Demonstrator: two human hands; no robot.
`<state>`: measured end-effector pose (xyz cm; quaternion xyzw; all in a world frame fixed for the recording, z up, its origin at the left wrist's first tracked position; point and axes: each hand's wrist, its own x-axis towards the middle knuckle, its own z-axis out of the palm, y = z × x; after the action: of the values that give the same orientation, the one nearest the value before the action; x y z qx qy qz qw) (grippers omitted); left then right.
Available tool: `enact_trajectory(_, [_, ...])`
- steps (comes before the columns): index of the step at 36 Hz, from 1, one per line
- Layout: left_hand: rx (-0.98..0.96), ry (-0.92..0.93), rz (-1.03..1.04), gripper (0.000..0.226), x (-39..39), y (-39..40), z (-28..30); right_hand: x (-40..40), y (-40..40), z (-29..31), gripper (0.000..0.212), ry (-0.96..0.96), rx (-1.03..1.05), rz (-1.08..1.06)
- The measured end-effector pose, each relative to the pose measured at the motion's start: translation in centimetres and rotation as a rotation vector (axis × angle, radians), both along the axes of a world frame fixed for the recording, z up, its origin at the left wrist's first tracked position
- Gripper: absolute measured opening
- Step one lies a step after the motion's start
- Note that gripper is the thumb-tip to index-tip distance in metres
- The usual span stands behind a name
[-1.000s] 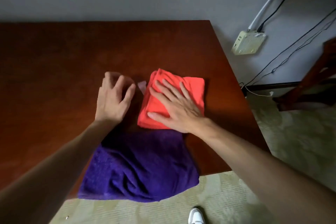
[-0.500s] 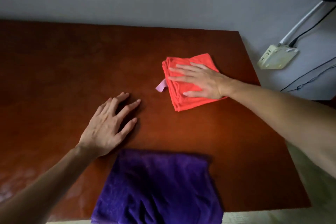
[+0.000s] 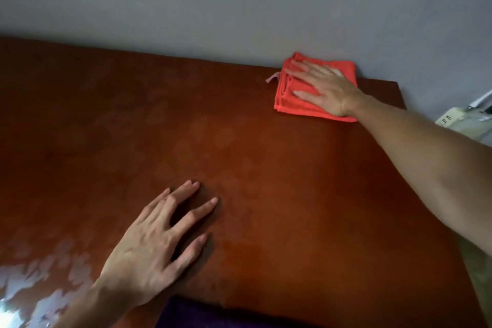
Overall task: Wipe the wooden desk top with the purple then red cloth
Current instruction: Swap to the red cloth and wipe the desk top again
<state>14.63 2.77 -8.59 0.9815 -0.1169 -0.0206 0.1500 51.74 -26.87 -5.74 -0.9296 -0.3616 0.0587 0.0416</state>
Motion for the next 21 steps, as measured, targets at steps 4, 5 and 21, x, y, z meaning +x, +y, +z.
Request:
enact_trajectory(4, [-0.001,-0.007,-0.015,0.057,0.2,0.2,-0.1,-0.9,0.6,-0.2,0.083,-0.009,0.001,-0.058])
enact_trajectory(5, [0.0,-0.007,-0.017,0.057,0.1,0.2,-0.1,-1.4,1.0,-0.4,0.08,-0.016,0.001,-0.089])
enact_trajectory(21, [-0.219,-0.149,0.084,0.056,-0.3,0.0,-0.3,-22.9,8.1,-2.3,0.087,-0.064,0.054,-0.205])
